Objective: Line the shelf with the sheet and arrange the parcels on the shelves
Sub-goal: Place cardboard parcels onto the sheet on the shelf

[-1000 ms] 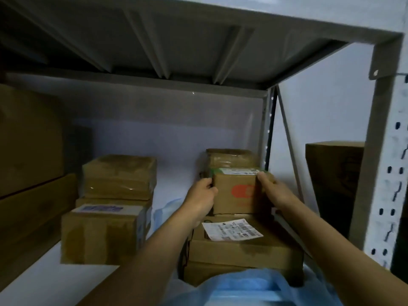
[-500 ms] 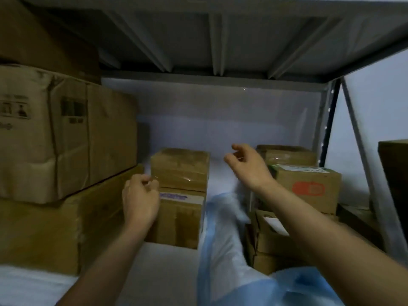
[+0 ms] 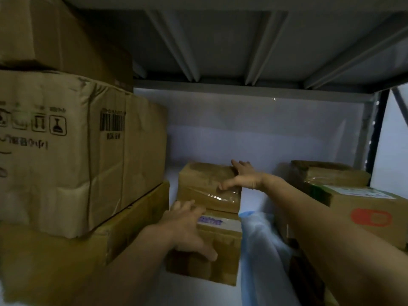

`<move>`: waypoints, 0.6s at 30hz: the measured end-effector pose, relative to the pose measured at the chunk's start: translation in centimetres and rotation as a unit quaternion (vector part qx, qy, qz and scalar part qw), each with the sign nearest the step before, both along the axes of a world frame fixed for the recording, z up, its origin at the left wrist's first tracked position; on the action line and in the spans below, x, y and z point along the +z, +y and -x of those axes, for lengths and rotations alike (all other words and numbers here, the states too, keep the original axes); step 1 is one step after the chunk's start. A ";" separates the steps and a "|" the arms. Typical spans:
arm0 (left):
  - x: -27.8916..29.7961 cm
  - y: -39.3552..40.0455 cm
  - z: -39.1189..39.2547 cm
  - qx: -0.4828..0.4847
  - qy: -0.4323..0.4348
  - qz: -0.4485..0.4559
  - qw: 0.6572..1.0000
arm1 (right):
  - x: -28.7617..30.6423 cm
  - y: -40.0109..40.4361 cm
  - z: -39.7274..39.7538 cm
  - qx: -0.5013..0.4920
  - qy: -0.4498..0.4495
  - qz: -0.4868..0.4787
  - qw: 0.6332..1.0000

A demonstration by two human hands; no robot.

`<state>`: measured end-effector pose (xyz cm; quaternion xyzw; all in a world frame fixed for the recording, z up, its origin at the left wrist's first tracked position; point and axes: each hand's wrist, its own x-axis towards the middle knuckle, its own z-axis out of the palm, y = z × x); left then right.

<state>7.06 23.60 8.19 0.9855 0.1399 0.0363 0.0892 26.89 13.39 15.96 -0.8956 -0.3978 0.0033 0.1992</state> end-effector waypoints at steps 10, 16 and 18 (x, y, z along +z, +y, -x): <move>1.9 -0.6 0.1 -0.014 0.086 0.001 0.996 | 0.7 -1.4 1.4 0.033 -0.006 -0.065 0.997; 1.5 -1.2 1.7 -0.027 0.015 -0.008 0.999 | 2.6 -6.7 6.2 0.028 -0.101 -0.189 0.976; 1.5 -2.6 2.4 -0.023 -0.046 -0.015 0.999 | 3.3 -9.5 7.8 0.024 -0.104 -0.234 0.966</move>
